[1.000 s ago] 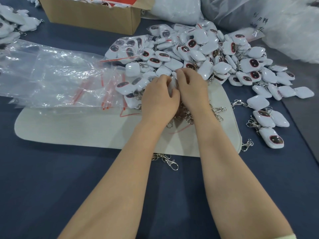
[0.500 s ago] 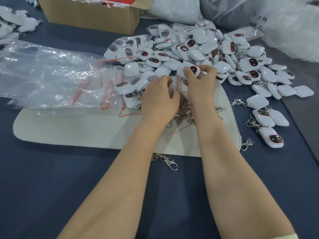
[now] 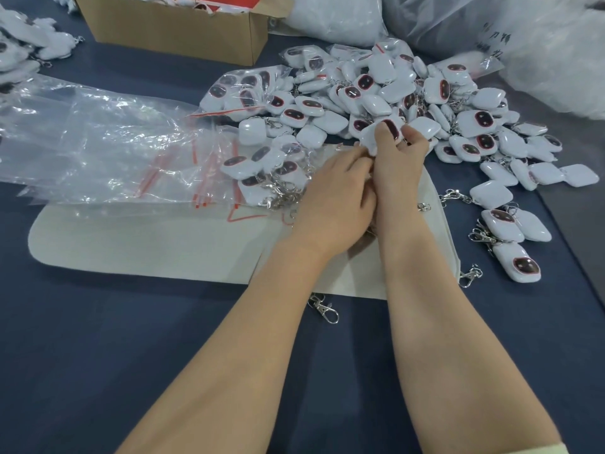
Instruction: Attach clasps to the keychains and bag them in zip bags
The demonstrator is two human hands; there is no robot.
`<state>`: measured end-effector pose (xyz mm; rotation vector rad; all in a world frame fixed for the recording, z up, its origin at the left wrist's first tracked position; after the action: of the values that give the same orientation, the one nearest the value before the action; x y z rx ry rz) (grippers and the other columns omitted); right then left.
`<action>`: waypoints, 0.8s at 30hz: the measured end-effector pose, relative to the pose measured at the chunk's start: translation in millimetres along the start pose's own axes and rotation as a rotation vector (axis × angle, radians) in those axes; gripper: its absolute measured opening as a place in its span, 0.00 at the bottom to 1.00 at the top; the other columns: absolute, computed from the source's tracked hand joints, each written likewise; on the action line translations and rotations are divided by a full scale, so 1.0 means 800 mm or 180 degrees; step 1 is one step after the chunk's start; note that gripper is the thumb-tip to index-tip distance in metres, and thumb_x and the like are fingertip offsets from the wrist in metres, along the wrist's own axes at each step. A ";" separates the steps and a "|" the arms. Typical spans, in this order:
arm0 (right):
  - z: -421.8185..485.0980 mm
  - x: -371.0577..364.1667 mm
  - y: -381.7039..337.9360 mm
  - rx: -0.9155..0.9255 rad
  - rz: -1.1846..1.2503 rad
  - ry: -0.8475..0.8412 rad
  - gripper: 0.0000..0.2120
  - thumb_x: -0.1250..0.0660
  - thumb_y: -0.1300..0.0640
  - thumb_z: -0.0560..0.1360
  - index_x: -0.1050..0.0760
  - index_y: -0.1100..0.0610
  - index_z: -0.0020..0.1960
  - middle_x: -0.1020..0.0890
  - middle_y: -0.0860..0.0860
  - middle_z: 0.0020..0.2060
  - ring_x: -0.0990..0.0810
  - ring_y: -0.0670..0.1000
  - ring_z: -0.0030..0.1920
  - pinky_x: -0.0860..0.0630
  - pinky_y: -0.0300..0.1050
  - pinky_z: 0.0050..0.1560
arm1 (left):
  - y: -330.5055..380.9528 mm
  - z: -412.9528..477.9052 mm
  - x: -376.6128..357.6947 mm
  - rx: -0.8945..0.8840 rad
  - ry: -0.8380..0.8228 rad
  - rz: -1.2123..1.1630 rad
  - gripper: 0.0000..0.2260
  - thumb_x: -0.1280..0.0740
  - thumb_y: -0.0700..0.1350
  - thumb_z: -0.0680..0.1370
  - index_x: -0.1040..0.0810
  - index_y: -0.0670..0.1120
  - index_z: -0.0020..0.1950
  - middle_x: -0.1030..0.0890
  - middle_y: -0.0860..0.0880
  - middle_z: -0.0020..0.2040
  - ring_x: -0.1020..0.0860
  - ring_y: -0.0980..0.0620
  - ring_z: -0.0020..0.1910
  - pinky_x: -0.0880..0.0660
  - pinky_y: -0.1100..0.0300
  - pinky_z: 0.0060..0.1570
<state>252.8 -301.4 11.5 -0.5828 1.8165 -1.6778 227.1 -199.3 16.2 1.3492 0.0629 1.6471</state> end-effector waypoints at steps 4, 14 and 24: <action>-0.004 0.001 -0.004 0.0037 0.0055 -0.0150 0.07 0.32 0.62 0.75 0.27 0.60 0.51 0.24 0.49 0.38 0.26 0.46 0.37 0.27 0.38 0.40 | -0.002 -0.001 -0.004 0.0168 -0.0122 -0.0421 0.12 0.40 0.38 0.78 0.24 0.37 0.59 0.28 0.45 0.66 0.27 0.46 0.61 0.31 0.52 0.59; -0.015 -0.013 -0.007 0.0022 0.0362 -0.0760 0.04 0.35 0.61 0.79 0.25 0.57 0.44 0.21 0.52 0.39 0.19 0.47 0.38 0.22 0.40 0.38 | -0.016 0.000 0.000 0.0492 0.0349 -0.0176 0.14 0.37 0.40 0.76 0.27 0.41 0.62 0.26 0.44 0.61 0.28 0.47 0.61 0.34 0.59 0.57; -0.020 -0.013 -0.003 0.0154 -0.0057 -0.1122 0.03 0.34 0.63 0.77 0.26 0.57 0.45 0.21 0.58 0.42 0.22 0.53 0.45 0.23 0.54 0.53 | -0.017 0.001 0.001 0.0655 0.0127 0.0007 0.14 0.37 0.40 0.75 0.28 0.39 0.60 0.25 0.41 0.59 0.28 0.42 0.58 0.32 0.50 0.55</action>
<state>249.3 -282.9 15.5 -0.8185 1.5182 -1.5140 236.4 -192.0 9.1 1.4699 0.2607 1.7058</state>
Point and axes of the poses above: each hand's wrist, its own z-axis towards the middle knuckle, its own x-axis out of the back of the hand, y = z × x, the point moved 2 cm from there along z, towards the middle knuckle
